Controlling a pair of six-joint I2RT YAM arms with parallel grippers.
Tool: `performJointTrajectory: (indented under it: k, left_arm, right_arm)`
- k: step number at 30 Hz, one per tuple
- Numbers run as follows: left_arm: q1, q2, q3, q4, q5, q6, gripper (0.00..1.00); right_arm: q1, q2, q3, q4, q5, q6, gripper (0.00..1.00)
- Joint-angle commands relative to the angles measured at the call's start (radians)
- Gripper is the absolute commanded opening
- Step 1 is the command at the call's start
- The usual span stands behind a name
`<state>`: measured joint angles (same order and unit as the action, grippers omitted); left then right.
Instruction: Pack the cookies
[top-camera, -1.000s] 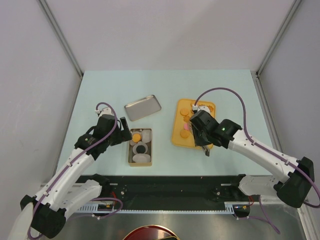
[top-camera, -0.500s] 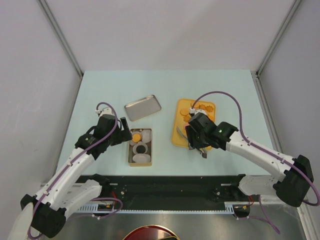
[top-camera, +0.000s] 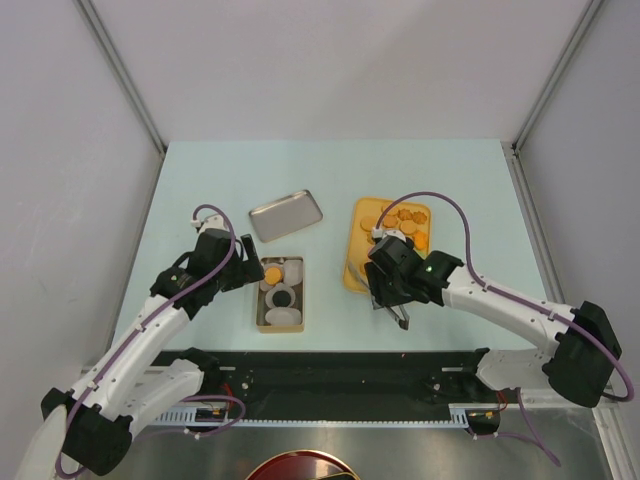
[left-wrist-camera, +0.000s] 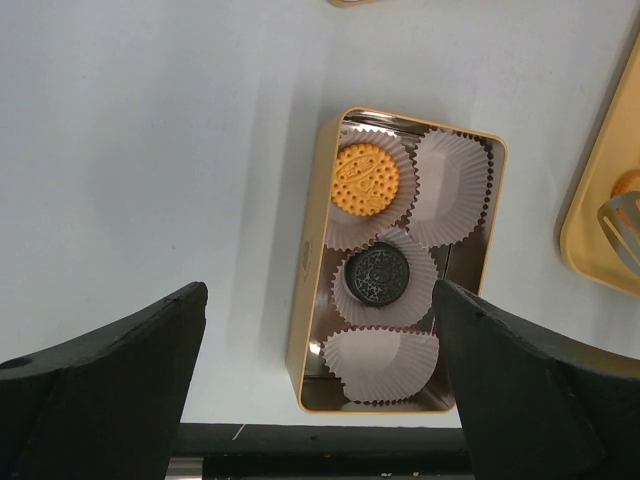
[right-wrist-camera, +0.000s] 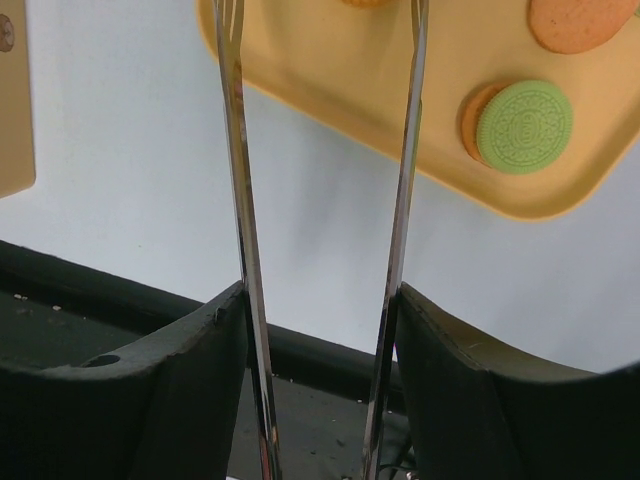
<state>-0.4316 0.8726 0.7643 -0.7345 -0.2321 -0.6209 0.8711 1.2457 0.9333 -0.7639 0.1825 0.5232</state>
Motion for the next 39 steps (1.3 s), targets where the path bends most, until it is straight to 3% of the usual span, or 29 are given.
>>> performJointTrajectory:
  k: [1,13,29,39]
  left_arm:
    - [-0.006,-0.006,-0.008,0.018,-0.015,-0.003,1.00]
    - [-0.007,-0.001,-0.008,0.020,-0.015,-0.003,1.00]
    - [-0.009,-0.009,-0.006,0.015,-0.018,-0.005,1.00]
    - [-0.009,-0.009,-0.005,0.015,-0.023,-0.010,1.00]
  right_arm:
    - [-0.001,0.020,-0.001,0.032,0.018,0.003,0.62]
    - [-0.029,0.011,-0.021,0.021,0.035,-0.003,0.61]
    - [-0.040,0.003,0.015,0.023,0.023,-0.011,0.39]
    - [0.135,-0.019,0.243,0.005,0.084,-0.003,0.37]
